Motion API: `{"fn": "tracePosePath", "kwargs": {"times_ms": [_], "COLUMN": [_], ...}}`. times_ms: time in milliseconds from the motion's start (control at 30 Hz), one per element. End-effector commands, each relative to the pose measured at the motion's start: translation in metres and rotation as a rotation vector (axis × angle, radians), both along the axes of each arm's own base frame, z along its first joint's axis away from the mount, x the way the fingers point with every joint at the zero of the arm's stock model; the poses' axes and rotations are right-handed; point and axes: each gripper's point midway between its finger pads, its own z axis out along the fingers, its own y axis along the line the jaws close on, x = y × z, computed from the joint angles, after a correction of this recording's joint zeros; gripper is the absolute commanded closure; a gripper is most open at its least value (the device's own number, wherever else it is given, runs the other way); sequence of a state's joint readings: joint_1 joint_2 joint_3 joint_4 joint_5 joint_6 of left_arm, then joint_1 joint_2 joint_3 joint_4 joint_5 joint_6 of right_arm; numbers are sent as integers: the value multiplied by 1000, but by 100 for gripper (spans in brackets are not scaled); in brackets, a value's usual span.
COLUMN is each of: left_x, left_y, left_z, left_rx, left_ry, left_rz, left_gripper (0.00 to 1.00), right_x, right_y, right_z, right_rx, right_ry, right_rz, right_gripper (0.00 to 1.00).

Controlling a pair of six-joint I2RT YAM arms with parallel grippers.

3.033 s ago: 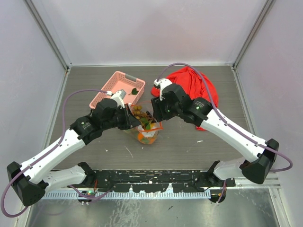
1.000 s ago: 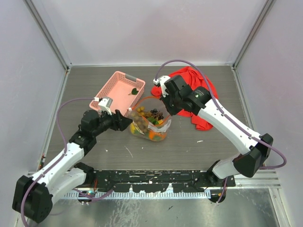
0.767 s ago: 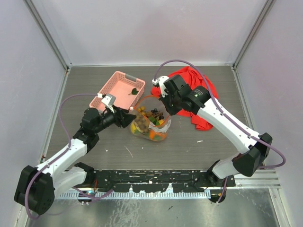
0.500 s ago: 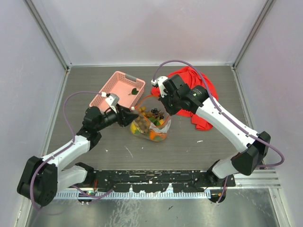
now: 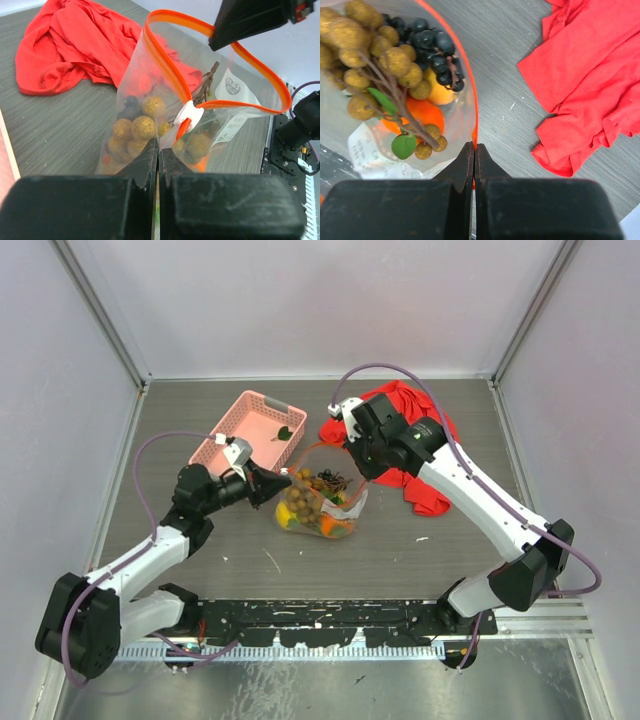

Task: Place the food in the zip-top bag and seal the zipper
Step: Zip the zipper food storage bag at the center of the board.

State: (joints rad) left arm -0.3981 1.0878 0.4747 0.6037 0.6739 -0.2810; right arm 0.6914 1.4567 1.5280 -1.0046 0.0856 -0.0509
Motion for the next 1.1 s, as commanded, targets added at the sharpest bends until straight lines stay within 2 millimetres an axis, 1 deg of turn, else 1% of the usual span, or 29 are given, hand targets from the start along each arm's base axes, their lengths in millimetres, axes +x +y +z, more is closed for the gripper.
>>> {"fn": "tracePosePath", "kwargs": {"times_ms": [0,100,267,367,433,500,533,600,633,733,900,967,1067], "left_x": [-10,-13,-16,-17,-16,-16,-16,-16,-16,-16,-16,-16,-15], "left_y": [2,5,7,7,7,7,7,8,8,8,9,10,11], "left_z": [40,34,26,25,26,25,26,27,27,27,28,28,27], "left_rx": [-66,-69,-73,-74,-75,-75,-77,-79,-78,-76,-77,-76,-74], "left_ry": [-121,-101,-72,-61,-55,-51,-51,-48,-45,-39,-35,-32,-31], "left_rz": [-19,-3,6,6,9,11,11,13,15,20,27,32,40], "left_gripper": [100,100,100,100,100,100,100,100,100,100,100,100,100], "right_x": [10,9,10,10,8,6,5,3,2,-6,-18,-26,-43], "right_y": [-15,-16,-16,-11,-4,2,6,12,16,34,73,89,109], "right_z": [38,42,40,42,48,56,61,72,76,84,89,93,95], "right_rx": [50,67,68,92,121,152,169,202,215,244,243,251,261], "right_ry": [-105,-109,-104,-99,-97,-105,-112,-130,-139,-160,-235,-271,-342], "right_rz": [-46,-48,-59,-50,-16,21,39,79,108,217,425,516,718], "right_gripper": [99,94,93,88,82,74,69,56,52,40,31,29,29]}}
